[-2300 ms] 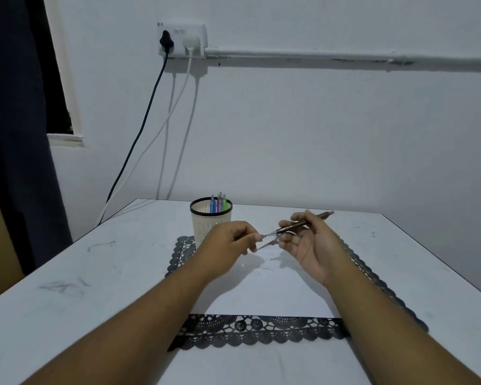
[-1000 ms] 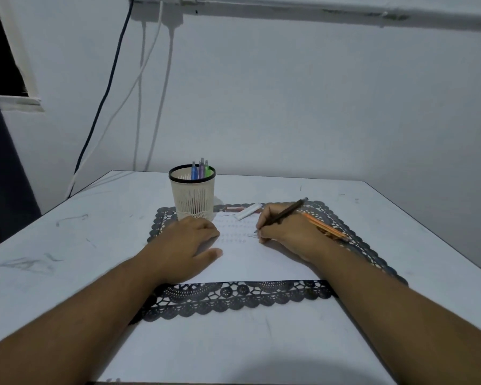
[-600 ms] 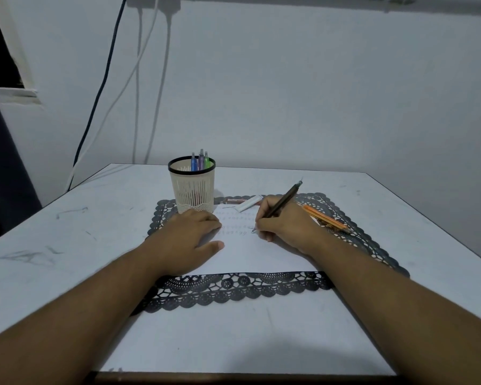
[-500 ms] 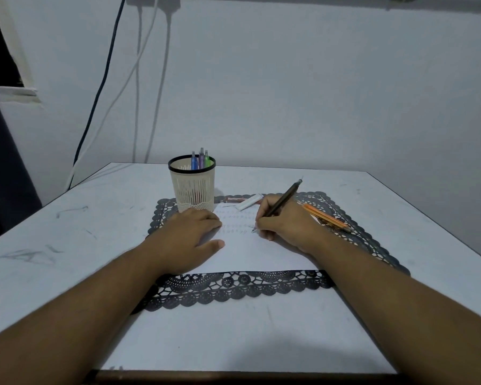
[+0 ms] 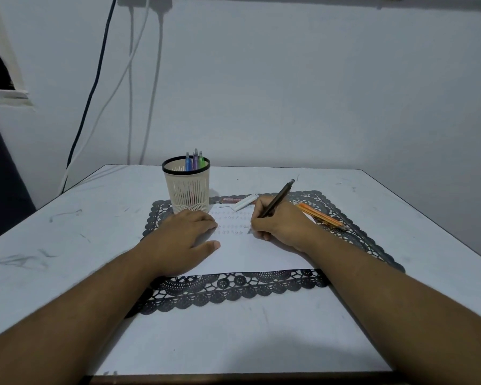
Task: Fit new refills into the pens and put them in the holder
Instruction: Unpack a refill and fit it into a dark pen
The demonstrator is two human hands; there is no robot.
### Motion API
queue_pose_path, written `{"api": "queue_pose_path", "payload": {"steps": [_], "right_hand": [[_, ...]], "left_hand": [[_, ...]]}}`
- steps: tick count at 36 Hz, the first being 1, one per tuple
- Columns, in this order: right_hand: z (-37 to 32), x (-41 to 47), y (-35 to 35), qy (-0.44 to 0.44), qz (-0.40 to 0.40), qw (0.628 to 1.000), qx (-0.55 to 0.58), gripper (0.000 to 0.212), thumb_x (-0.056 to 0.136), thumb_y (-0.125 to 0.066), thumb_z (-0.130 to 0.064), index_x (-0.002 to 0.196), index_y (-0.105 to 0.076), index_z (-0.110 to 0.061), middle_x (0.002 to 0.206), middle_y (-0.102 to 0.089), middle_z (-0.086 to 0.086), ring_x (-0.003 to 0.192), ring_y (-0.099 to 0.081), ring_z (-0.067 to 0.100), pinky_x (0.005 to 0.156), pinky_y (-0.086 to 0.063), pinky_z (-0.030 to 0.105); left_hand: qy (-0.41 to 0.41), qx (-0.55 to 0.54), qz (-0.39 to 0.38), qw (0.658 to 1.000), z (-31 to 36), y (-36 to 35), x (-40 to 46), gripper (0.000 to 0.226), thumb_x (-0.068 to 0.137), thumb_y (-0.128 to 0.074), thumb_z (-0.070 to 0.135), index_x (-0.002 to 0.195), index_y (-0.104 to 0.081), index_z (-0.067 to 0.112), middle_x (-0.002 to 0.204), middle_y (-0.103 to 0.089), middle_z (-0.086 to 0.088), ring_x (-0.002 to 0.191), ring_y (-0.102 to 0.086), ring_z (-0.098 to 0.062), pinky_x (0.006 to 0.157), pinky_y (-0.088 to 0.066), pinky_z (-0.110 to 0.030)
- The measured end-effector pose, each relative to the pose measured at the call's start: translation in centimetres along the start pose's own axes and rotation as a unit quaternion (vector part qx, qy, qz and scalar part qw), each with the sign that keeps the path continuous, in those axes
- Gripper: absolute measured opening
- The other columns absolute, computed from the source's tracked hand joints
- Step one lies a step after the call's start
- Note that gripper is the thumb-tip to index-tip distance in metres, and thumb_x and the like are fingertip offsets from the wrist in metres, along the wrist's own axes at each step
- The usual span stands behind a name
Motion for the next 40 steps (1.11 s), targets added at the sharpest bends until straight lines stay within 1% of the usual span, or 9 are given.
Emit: {"api": "queue_pose_path", "payload": {"steps": [4,14,18,22,24,27,33,37,40], "right_hand": [[-0.2,0.0,-0.1,0.009,-0.002,1.000,-0.011,0.018,0.086,-0.061,0.020,0.084,-0.061,0.002,0.068,-0.059,0.019,0.058,-0.057,0.020,0.053,-0.045,0.026],[0.4,0.4,0.1,0.002,-0.010,1.000,0.007,0.021,0.085,-0.062,0.018,0.076,-0.058,-0.001,0.070,-0.057,0.020,0.062,-0.054,0.026,0.054,-0.044,0.029],[0.4,0.9,1.0,-0.010,0.033,0.997,0.066,0.015,0.096,-0.061,0.005,0.082,-0.062,0.001,0.076,-0.061,0.022,0.063,-0.059,0.025,0.060,-0.054,0.032],[-0.3,1.0,2.8,0.012,0.132,0.976,0.172,0.031,0.107,-0.050,-0.008,0.085,-0.070,0.000,0.080,-0.067,0.013,0.074,-0.062,0.021,0.075,-0.056,0.032],[-1.2,0.7,3.5,0.032,0.147,0.967,0.207,0.020,0.106,-0.048,0.000,0.101,-0.068,-0.001,0.084,-0.065,0.010,0.070,-0.058,0.018,0.067,-0.052,0.027],[-2.0,0.4,4.4,0.033,0.177,0.942,0.282,0.022,0.101,-0.051,0.008,0.112,-0.061,-0.008,0.079,-0.057,0.008,0.059,-0.048,0.016,0.053,-0.040,0.028],[-2.3,0.3,5.4,0.032,0.215,0.880,0.422,0.017,0.106,-0.044,-0.007,0.098,-0.058,-0.012,0.071,-0.055,0.004,0.052,-0.042,0.015,0.050,-0.035,0.024],[-2.5,0.3,6.0,0.054,0.225,0.874,0.427,0.020,0.105,-0.044,-0.004,0.100,-0.062,-0.011,0.070,-0.052,0.001,0.050,-0.041,0.013,0.049,-0.035,0.025],[-2.8,-0.1,5.8,0.046,0.182,0.873,0.449,0.021,0.102,-0.053,-0.030,0.095,-0.064,-0.014,0.070,-0.048,-0.001,0.053,-0.037,0.015,0.054,-0.030,0.027]], "left_hand": [[0.004,0.000,-0.002,1.000,0.1,0.1,0.0,0.054,0.103,-0.044,0.057,0.147,-0.050,0.028,0.146,-0.047,0.017,0.135,-0.035,-0.006,0.117,-0.031,-0.038],[0.013,-0.001,-0.009,1.000,0.3,0.2,-0.1,0.053,0.103,-0.043,0.057,0.149,-0.049,0.029,0.147,-0.045,0.017,0.135,-0.034,-0.006,0.116,-0.031,-0.037],[0.017,0.001,-0.015,1.000,0.4,0.3,-0.2,0.054,0.103,-0.042,0.056,0.149,-0.048,0.029,0.149,-0.043,0.018,0.136,-0.031,-0.005,0.116,-0.029,-0.035],[0.017,0.003,-0.020,1.000,0.3,0.2,-0.2,0.055,0.103,-0.040,0.058,0.150,-0.046,0.030,0.150,-0.042,0.018,0.136,-0.031,-0.004,0.117,-0.029,-0.037],[0.018,0.002,-0.022,1.000,0.3,0.2,-0.2,0.055,0.104,-0.040,0.057,0.150,-0.046,0.030,0.151,-0.042,0.018,0.137,-0.031,-0.005,0.117,-0.029,-0.037],[0.017,0.004,-0.024,1.000,0.3,0.2,-0.2,0.055,0.104,-0.040,0.057,0.151,-0.046,0.029,0.151,-0.041,0.017,0.137,-0.030,-0.005,0.118,-0.028,-0.038],[0.019,0.001,-0.028,0.999,0.2,0.1,-0.2,0.054,0.104,-0.041,0.057,0.150,-0.046,0.030,0.150,-0.042,0.019,0.136,-0.031,-0.005,0.118,-0.028,-0.038],[0.019,0.003,-0.027,0.999,0.2,0.1,-0.2,0.054,0.104,-0.041,0.057,0.150,-0.046,0.029,0.150,-0.042,0.018,0.137,-0.031,-0.005,0.118,-0.029,-0.037],[0.016,0.006,-0.025,1.000,0.2,0.1,-0.1,0.056,0.103,-0.040,0.058,0.150,-0.046,0.029,0.150,-0.042,0.018,0.136,-0.032,-0.005,0.118,-0.029,-0.038]]}}
Point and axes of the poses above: each hand's wrist, its own x-axis towards the middle knuckle, its own y-axis out of the back of the hand, z = x × y, the point moved 3 cm from there along x, towards the middle knuckle
